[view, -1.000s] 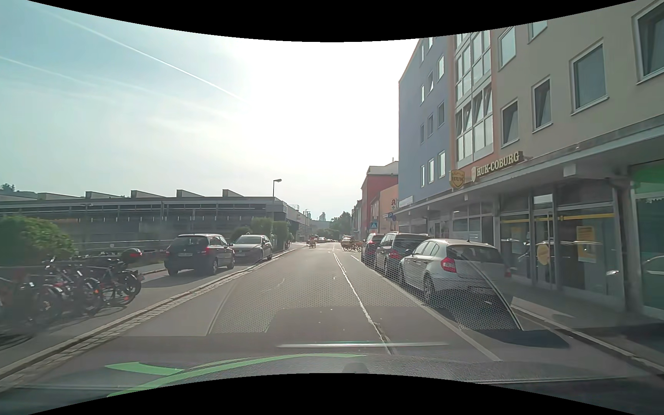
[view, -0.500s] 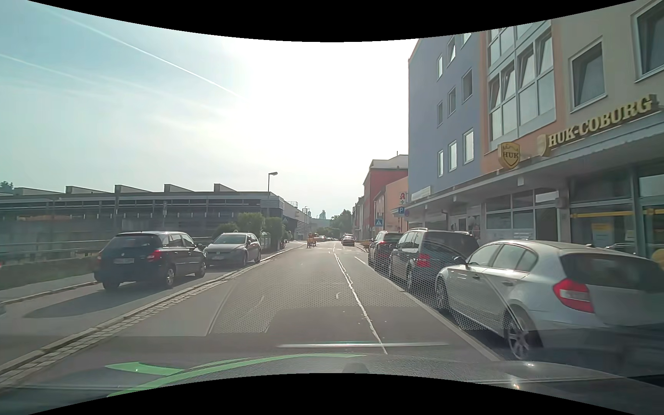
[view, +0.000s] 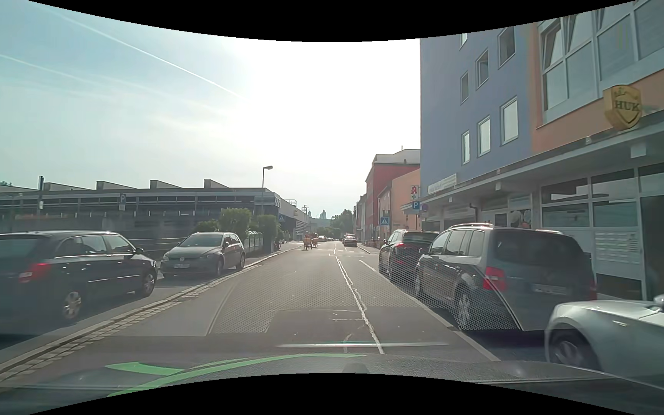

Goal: Follow the waypoints while adhering to traffic rules and regulations

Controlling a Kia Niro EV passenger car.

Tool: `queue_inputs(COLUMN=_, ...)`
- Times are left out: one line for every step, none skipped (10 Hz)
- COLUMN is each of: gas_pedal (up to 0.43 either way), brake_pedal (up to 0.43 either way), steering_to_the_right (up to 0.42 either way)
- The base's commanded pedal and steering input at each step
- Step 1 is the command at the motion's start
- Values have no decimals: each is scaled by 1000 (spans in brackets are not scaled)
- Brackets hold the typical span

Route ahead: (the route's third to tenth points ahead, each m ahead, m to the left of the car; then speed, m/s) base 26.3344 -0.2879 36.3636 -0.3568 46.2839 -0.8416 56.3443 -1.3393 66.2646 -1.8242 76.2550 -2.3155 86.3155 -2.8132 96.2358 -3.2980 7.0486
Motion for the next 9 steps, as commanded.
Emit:
queue_inputs(gas_pedal=0, brake_pedal=0, steering_to_the_right=-2)
queue_inputs(gas_pedal=0, brake_pedal=0, steering_to_the_right=-2)
queue_inputs(gas_pedal=0, brake_pedal=0, steering_to_the_right=-3)
queue_inputs(gas_pedal=0, brake_pedal=0, steering_to_the_right=-3)
queue_inputs(gas_pedal=0, brake_pedal=0, steering_to_the_right=-2)
queue_inputs(gas_pedal=0, brake_pedal=0, steering_to_the_right=-3)
queue_inputs(gas_pedal=0, brake_pedal=0, steering_to_the_right=-2)
queue_inputs(gas_pedal=0, brake_pedal=0, steering_to_the_right=-2)
queue_inputs(gas_pedal=0, brake_pedal=24, steering_to_the_right=-2)
